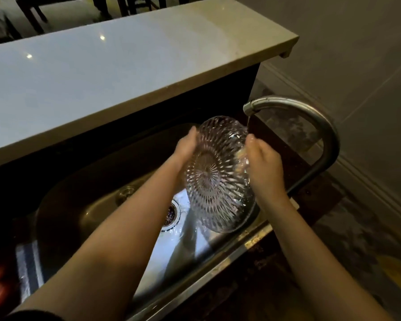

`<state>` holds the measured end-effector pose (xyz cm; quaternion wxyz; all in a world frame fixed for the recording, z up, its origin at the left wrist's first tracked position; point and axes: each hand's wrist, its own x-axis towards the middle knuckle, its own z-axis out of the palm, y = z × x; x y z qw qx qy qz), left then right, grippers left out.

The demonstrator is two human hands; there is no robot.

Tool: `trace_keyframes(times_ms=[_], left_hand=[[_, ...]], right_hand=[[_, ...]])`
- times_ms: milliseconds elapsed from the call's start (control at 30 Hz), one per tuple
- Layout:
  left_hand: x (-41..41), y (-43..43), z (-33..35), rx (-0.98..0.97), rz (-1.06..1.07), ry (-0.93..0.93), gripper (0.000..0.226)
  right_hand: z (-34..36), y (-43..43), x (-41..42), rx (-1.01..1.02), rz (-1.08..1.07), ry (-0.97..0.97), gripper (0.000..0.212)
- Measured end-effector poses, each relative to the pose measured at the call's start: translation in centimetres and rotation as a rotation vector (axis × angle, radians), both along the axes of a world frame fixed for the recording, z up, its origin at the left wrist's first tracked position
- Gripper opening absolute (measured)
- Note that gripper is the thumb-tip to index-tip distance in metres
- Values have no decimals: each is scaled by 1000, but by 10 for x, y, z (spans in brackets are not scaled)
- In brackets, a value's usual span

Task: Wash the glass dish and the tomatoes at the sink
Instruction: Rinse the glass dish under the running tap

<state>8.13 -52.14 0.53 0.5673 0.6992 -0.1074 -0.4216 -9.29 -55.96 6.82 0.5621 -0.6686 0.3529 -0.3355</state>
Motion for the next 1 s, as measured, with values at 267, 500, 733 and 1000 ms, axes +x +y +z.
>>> trace_keyframes(times_ms=[267,500,733,1000], left_hand=[[28,59,7,-151,135,711,53],[25,100,-6,-183,240,706,34],[8,111,-28,-543,361,815,69],[-16,91,-39,-616,346,685,33]], right_hand=[[-32,7,4,-1319,569,341,29],[-63,-1,-3,-891,822,626,58],[-65,-34,15,-304,354,772,66],[-30,-45,26,421,-120,94,19]])
